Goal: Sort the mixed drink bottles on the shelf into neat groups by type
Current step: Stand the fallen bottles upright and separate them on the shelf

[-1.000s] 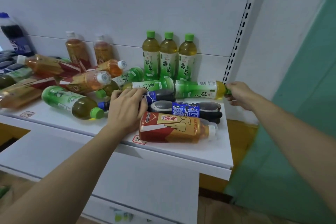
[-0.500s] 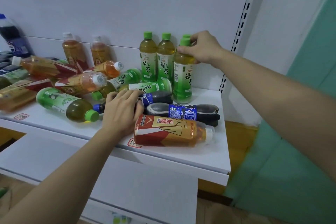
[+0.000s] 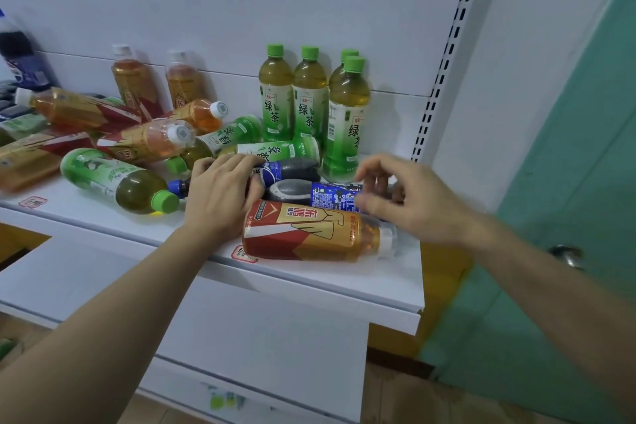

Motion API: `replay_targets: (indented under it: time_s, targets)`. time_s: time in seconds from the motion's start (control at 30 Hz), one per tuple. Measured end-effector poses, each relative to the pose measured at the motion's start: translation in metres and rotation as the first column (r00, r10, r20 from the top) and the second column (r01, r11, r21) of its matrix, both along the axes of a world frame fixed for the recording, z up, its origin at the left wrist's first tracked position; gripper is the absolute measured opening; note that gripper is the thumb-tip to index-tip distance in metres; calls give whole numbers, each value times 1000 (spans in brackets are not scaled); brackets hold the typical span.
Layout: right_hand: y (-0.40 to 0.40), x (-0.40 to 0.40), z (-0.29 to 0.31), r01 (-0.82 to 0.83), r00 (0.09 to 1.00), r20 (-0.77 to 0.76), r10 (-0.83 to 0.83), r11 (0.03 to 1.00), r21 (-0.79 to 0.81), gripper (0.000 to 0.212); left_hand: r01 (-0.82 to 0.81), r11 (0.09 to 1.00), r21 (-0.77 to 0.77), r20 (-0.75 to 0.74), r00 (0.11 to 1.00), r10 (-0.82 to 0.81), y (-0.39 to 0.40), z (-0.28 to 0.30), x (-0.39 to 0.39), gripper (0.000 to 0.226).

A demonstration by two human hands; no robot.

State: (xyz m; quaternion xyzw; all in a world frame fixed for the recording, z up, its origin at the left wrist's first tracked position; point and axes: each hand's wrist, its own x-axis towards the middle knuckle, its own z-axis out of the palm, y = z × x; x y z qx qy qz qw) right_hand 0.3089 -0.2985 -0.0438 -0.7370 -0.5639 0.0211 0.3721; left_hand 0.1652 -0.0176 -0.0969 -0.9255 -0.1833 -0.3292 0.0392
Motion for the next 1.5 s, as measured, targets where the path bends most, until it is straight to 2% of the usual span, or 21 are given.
replay_targets:
  time_s: [0.07,0.13,0.23,0.3,0.37,0.57,0.63,0.73,0.8,0.97,1.1,1.2,1.27,1.33,1.37,1.4,1.47,1.5]
  targets:
    - [-12,-8,-12,-43,987,146,61,991,-125,56,-6,1000,4,7,1000,6,0,0,0,37]
    - [-15,-12,-20,-8,949,305,74,977,-214,73,-3,1000,4,3,1000,3,-1,0,0,35]
    - [-15,-18,-23,35,930,366,43,978,-206,75,-2,1000,4,-7,1000,2,-2,0,-1,37]
    - [-18,-20,-23,6,943,330,52,985,-173,69,-4,1000,-2,-13,1000,4,-3,1,-2,38]
    - [-25,-20,-18,-36,976,208,61,992,-122,66,-4,1000,-4,-15,1000,4,-4,1,-3,38]
    - [-33,-19,32,-13,995,-94,29,986,164,54,15,1000,-3,12,1000,-14,-6,1,-4,36]
    - [-17,-27,48,-26,996,-76,42,980,196,54,7,1000,-1,14,1000,-7,-5,2,-4,36]
    - [17,-45,61,-47,998,57,39,988,149,54,9,1000,-3,25,1000,-8,-5,2,-5,35]
    - [33,-50,63,-15,996,89,2,990,143,53,21,1000,-4,29,999,-21,-5,2,-5,34]
    - [45,-55,61,18,1000,21,-22,983,184,53,16,1000,0,28,999,-16,-3,1,-4,34]
    - [46,-60,57,21,999,23,-26,980,196,60,13,1000,8,24,1000,-14,-3,1,-3,34]
    - [39,-56,49,14,999,-54,-4,984,179,67,14,1000,6,27,1000,-15,-3,1,-3,35]
    - [31,-51,40,-7,979,-197,55,972,236,57,13,1000,-4,22,1000,-13,-3,1,-3,35]
    - [23,-38,29,87,978,-208,-26,953,290,48,7,1000,-5,16,1000,-7,-3,1,-3,36]
    - [20,-29,23,151,984,-125,-126,963,223,52,4,1000,-2,15,1000,-4,-3,1,-3,36]
    - [19,-20,18,201,980,-9,-201,976,79,58,4,1000,-1,16,1000,-4,-3,1,-3,36]
    - [22,-10,8,238,963,192,-190,933,-272,66,12,1000,-8,28,1000,-12,-3,2,-3,35]
    - [26,-8,2,255,949,276,-155,891,-375,65,19,1000,-13,37,999,-19,-4,2,-3,35]
